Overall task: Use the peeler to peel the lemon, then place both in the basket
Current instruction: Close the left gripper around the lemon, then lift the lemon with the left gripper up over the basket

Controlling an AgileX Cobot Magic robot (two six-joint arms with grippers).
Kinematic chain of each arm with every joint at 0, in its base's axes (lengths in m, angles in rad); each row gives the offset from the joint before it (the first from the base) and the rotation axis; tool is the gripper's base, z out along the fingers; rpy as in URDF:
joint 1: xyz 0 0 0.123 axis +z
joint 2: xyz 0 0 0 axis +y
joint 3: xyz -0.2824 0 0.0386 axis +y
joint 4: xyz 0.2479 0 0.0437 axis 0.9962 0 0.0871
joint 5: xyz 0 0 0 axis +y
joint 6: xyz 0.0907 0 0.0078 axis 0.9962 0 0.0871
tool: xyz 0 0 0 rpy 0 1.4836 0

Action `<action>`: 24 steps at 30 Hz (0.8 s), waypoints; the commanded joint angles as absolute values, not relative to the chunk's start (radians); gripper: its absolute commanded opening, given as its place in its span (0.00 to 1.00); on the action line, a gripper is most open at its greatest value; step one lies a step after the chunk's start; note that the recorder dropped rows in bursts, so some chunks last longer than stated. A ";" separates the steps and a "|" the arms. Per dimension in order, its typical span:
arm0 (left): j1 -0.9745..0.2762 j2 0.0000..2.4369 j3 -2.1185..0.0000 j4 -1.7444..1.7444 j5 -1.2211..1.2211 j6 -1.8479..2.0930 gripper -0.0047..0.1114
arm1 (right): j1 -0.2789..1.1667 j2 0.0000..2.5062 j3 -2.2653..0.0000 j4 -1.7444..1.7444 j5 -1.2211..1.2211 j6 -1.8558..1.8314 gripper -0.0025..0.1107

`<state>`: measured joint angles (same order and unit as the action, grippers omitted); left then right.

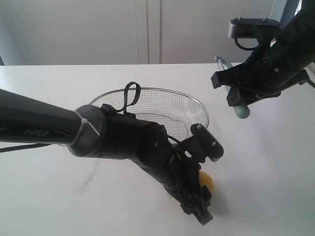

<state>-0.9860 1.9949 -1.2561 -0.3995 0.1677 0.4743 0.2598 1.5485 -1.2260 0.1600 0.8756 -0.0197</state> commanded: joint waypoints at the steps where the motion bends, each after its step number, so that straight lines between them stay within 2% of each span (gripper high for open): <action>1: -0.988 1.936 -1.258 -0.407 0.213 0.471 0.04 | 0.258 1.540 -1.235 0.160 0.870 -0.021 0.02; 10: -0.988 1.867 -1.258 -0.409 0.307 0.469 0.04 | 0.258 1.540 -1.235 0.160 0.884 -0.022 0.02; 24: -0.988 1.741 -1.134 -0.409 0.255 0.438 0.04 | 0.258 1.540 -1.235 0.134 0.936 -0.022 0.02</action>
<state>-0.9860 1.7774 -1.1532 -0.3995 0.2506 0.4466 0.2598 1.5485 -1.2260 0.1412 0.9348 -0.0197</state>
